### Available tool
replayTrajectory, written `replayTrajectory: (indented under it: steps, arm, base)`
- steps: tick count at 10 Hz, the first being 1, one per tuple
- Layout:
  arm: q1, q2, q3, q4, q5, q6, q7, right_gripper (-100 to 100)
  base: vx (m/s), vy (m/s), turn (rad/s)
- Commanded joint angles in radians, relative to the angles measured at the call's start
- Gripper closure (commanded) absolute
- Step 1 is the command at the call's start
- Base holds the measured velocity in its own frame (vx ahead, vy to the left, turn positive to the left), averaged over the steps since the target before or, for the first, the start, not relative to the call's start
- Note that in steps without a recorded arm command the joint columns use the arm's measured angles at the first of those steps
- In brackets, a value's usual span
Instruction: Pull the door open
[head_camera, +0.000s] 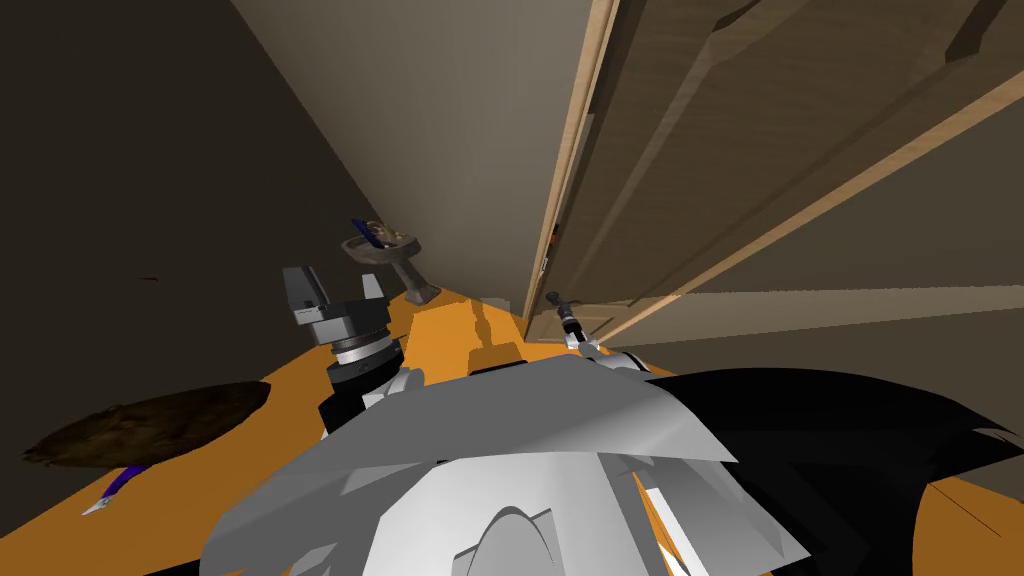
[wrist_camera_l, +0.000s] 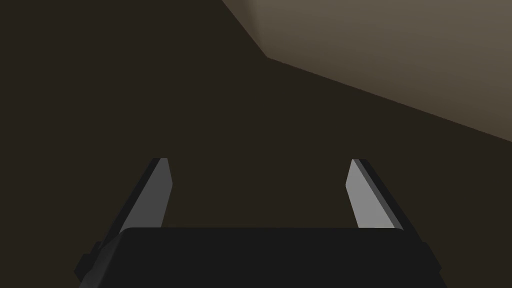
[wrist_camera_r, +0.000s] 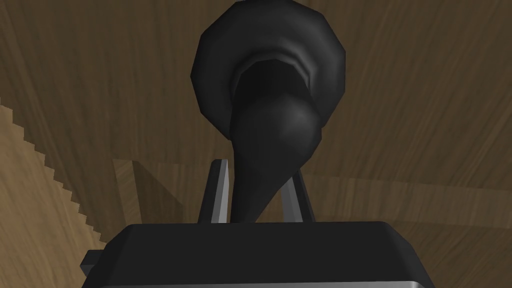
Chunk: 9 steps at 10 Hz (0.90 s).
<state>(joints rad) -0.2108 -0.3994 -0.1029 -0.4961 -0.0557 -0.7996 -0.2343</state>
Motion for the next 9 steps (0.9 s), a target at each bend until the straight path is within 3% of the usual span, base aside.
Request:
replayTrajectory:
  steps: [1,2,6,9]
  arm:
    - [-0.003,-0.009,0.018,0.011,0.011,-0.02,-0.02,100]
    - [-0.001,-0.006,0.011,0.004,0.007,-0.009,-0.013,100]
    - [-0.005,-0.001,0.013,0.01,0.053,-0.022,-0.042,100]
    - [-0.013,0.003,0.011,0.013,0.11,-0.039,-0.074,100]
  base:
    - [-0.274,-0.034,0.084]
    - [-0.12,-0.009,0.015]
    - [-0.22,-0.056,0.097]
    - [-0.206,-0.124,0.152]
